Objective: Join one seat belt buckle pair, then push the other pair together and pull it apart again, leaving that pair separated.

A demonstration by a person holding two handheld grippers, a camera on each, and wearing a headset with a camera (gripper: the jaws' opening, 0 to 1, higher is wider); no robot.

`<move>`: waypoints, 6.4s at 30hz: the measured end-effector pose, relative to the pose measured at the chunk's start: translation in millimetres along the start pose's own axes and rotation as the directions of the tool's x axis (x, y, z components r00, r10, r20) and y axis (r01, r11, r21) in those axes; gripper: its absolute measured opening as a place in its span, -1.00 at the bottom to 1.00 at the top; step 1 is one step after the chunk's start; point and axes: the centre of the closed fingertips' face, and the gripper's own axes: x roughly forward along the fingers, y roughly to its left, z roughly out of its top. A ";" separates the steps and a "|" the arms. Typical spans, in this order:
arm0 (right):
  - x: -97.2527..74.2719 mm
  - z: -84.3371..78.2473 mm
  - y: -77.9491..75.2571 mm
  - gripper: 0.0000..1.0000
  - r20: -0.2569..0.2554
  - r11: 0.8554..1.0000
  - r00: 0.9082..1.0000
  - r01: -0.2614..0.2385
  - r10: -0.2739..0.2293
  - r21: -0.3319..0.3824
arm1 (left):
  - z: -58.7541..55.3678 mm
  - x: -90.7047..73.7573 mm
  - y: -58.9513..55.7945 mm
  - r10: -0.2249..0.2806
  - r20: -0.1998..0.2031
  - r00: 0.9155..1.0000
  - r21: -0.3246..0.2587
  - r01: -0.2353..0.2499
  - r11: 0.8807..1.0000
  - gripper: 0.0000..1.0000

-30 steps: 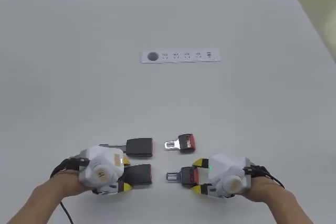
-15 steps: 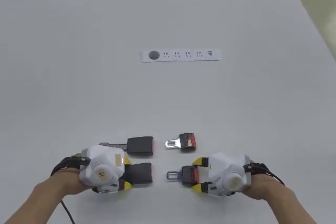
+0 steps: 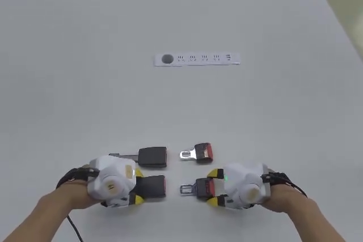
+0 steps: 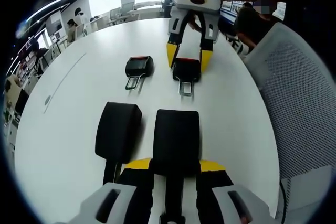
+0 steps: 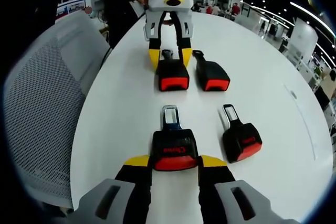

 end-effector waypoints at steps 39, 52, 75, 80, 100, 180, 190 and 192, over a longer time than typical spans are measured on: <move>22.2 21.2 -8.1 -0.39 0.002 1.000 1.000 -0.012 0.012 0.001 | 1.8 -2.1 -2.5 -0.012 -0.038 0.999 0.005 0.012 1.000 -0.36; 28.9 30.9 -6.0 -0.38 0.012 1.000 1.000 -0.022 0.022 -0.005 | 1.7 -2.0 -2.8 -0.012 -0.041 0.999 0.004 0.012 1.000 -0.36; 33.8 38.8 -3.3 -0.40 0.029 1.000 0.999 -0.016 0.017 -0.027 | -2.4 1.3 -1.7 -0.007 -0.022 1.000 -0.001 0.007 1.000 -0.37; 34.3 39.0 -3.4 -0.40 0.035 0.999 0.999 -0.018 0.018 -0.027 | -2.4 1.1 -1.9 -0.003 -0.016 1.000 -0.005 0.003 1.000 -0.37; 36.5 41.8 -4.5 -0.42 0.013 1.000 1.000 -0.023 0.023 -0.008 | -1.4 0.3 -1.1 -0.001 -0.012 1.000 -0.016 0.001 1.000 -0.38; 44.2 54.2 -0.2 -0.43 0.094 0.999 0.995 -0.028 0.024 0.039 | -1.2 -0.6 0.0 0.007 -0.025 1.000 0.009 -0.007 1.000 -0.38; 43.9 53.5 1.5 -0.43 0.108 0.999 0.994 -0.036 0.033 0.024 | 1.9 -1.5 -4.4 -0.007 -0.006 1.000 0.029 0.008 1.000 -0.38; 44.2 52.9 0.3 -0.43 0.102 0.999 0.994 -0.036 0.034 0.020 | 2.1 -1.0 -3.6 -0.009 -0.013 1.000 0.027 0.010 1.000 -0.38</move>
